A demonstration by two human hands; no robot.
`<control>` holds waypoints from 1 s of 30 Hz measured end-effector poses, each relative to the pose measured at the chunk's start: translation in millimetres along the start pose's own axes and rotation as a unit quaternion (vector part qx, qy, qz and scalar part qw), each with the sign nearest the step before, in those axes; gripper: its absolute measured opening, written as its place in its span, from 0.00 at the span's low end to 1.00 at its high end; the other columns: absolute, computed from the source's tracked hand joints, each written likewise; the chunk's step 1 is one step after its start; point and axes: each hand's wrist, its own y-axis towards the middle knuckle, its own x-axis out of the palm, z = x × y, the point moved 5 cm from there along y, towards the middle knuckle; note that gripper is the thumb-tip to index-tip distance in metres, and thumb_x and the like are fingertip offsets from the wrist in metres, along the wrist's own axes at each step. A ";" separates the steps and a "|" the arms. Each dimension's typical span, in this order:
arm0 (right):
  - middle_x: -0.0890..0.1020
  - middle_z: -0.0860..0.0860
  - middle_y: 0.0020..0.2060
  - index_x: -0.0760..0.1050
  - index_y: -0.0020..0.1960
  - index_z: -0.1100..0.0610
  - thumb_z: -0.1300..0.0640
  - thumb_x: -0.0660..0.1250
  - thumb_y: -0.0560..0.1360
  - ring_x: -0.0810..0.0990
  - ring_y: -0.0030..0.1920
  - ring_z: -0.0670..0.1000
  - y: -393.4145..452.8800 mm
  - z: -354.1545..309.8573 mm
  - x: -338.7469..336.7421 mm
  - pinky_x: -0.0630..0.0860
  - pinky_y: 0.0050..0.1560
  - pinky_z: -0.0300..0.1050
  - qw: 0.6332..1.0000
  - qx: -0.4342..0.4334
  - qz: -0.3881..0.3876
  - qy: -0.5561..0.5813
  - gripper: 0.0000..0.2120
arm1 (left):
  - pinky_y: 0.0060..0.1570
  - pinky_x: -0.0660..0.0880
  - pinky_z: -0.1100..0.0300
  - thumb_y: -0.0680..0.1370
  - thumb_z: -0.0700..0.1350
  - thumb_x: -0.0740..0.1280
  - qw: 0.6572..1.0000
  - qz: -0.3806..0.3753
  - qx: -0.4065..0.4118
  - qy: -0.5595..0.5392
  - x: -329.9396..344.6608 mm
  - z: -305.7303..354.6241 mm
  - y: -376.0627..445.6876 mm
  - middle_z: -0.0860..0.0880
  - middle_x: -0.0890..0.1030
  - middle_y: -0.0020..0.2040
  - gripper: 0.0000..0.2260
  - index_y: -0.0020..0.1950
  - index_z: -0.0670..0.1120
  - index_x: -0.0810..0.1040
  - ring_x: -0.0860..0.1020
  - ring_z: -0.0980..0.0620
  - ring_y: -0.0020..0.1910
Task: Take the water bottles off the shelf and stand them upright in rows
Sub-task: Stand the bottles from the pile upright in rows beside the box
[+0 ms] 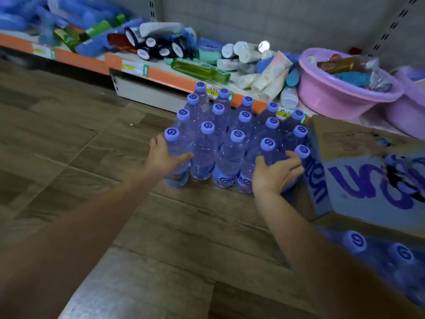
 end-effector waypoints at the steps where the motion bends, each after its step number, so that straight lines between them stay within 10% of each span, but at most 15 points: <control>1: 0.61 0.61 0.68 0.60 0.67 0.62 0.62 0.68 0.71 0.63 0.65 0.62 5.4 3.4 -3.8 0.62 0.53 0.47 0.999 -0.008 0.030 -0.011 0.28 | 0.50 0.68 0.59 0.67 0.45 0.76 1.000 0.000 0.000 -0.016 1.8 -2.5 1.0 0.46 0.73 0.57 0.25 0.57 0.41 0.67 0.72 0.50 0.58; 7: 0.59 0.62 0.72 0.54 0.73 0.65 0.61 0.67 0.73 0.59 0.72 0.61 55.2 28.7 -9.6 0.58 0.72 0.49 0.999 -0.008 -0.009 -0.041 0.34 | 0.45 0.69 0.60 0.69 0.41 0.74 0.996 0.024 -0.006 -0.082 3.5 -10.2 -1.2 0.47 0.74 0.51 0.22 0.49 0.44 0.60 0.74 0.51 0.49; 12: 0.72 0.57 0.53 0.58 0.54 0.56 0.58 0.71 0.71 0.73 0.50 0.54 54.4 39.8 -6.9 0.69 0.50 0.42 0.996 0.071 -0.053 0.028 0.23 | 0.35 0.66 0.73 0.70 0.39 0.73 0.997 0.016 0.030 -0.076 -1.3 -3.4 -6.9 0.48 0.73 0.51 0.21 0.48 0.45 0.60 0.73 0.53 0.50; 23: 0.81 0.61 0.54 0.71 0.58 0.62 0.45 0.69 0.71 0.79 0.55 0.62 5.8 29.6 -46.4 0.77 0.53 0.54 0.959 -0.115 -0.186 -0.179 0.25 | 0.50 0.69 0.60 0.69 0.45 0.74 0.986 -0.142 0.086 0.008 13.4 14.0 -78.9 0.52 0.76 0.53 0.24 0.58 0.49 0.64 0.76 0.52 0.53; 30: 0.75 0.41 0.21 0.72 0.28 0.51 0.49 0.72 0.69 0.73 0.28 0.37 -38.7 -1.9 -157.6 0.67 0.32 0.31 0.940 -0.162 -0.296 -0.048 0.15 | 0.59 0.75 0.56 0.57 0.64 0.71 0.949 -0.276 0.153 0.000 35.3 92.5 -161.5 0.60 0.81 0.50 0.31 0.56 0.54 0.71 0.79 0.63 0.51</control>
